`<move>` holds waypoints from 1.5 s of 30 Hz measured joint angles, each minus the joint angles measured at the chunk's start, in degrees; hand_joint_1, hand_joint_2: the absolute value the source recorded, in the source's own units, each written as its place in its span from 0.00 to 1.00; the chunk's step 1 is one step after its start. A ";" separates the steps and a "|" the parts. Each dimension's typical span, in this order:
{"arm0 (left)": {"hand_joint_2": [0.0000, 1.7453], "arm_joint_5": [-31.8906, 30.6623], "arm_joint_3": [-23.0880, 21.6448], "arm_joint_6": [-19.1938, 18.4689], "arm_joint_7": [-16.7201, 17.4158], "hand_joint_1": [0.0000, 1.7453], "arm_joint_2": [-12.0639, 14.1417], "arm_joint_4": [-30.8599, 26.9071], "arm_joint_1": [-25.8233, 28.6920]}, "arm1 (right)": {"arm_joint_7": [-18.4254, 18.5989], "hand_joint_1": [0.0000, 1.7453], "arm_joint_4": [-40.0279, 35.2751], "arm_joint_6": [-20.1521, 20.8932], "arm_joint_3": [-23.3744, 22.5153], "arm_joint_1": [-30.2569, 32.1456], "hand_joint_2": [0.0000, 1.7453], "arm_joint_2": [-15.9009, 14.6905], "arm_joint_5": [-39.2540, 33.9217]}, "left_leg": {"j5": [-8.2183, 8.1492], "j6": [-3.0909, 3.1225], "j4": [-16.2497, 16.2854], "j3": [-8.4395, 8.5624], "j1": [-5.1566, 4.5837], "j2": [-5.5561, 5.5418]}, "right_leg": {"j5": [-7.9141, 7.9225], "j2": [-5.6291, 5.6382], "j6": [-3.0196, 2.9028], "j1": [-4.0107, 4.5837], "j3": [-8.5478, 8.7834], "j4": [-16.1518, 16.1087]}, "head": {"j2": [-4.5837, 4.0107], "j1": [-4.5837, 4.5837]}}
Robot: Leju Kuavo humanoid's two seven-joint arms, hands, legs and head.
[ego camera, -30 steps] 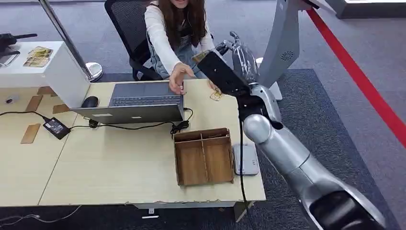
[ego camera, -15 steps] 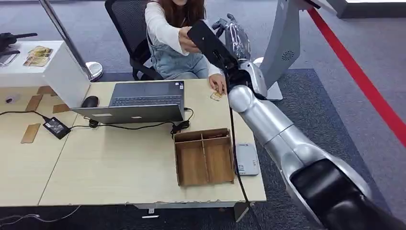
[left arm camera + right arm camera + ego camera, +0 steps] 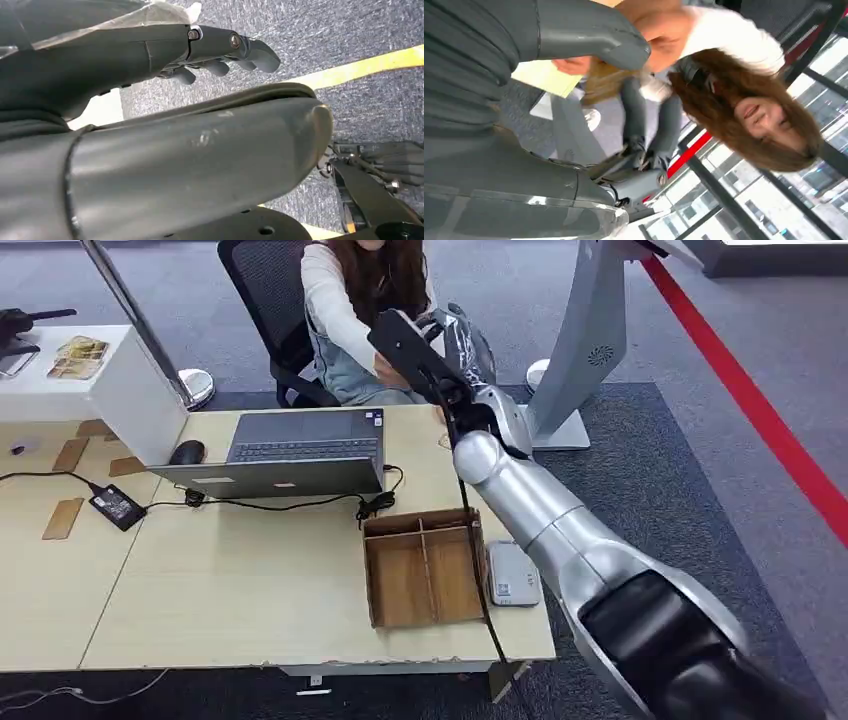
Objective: Pass the card to the sensor for recognition and then transmit it.
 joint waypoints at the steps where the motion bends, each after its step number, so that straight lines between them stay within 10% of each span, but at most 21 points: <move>1: 0.00 0.09 -0.02 0.00 0.00 0.00 0.00 0.00 0.01 | -0.52 0.00 0.28 0.00 0.00 0.00 1.00 0.26 -0.33 | 0.00 0.00 0.00 0.00 0.00 0.00 | 0.00 0.00 0.00 0.00 0.00 0.00 | 0.00 0.00; 20: 0.00 4.20 0.09 1.29 1.25 0.00 0.00 0.02 0.27 | -3.32 0.00 -11.83 2.23 -1.53 6.91 1.00 -3.59 -14.17 | -0.04 0.01 0.01 0.10 -0.02 0.02 | -0.02 0.05 0.02 0.01 0.02 -0.04 | 0.02 0.00; 37: 0.00 9.48 2.84 6.67 2.23 0.00 -1.44 0.02 0.81 | -10.27 0.00 -43.35 -4.00 -14.32 48.65 1.00 -16.09 -42.45 | -0.39 0.06 0.00 0.18 0.01 -0.06 | -0.33 -0.01 0.09 0.03 0.27 -0.11 | 0.02 0.00; 45: 0.00 8.59 2.93 7.02 2.01 0.00 -1.60 0.02 0.37 | -10.56 0.00 -51.10 -5.86 -17.68 55.11 1.00 -18.67 -43.51 | -0.46 0.00 0.00 0.24 0.02 0.01 | -0.34 0.07 0.07 0.03 0.29 -0.11 | 0.00 0.00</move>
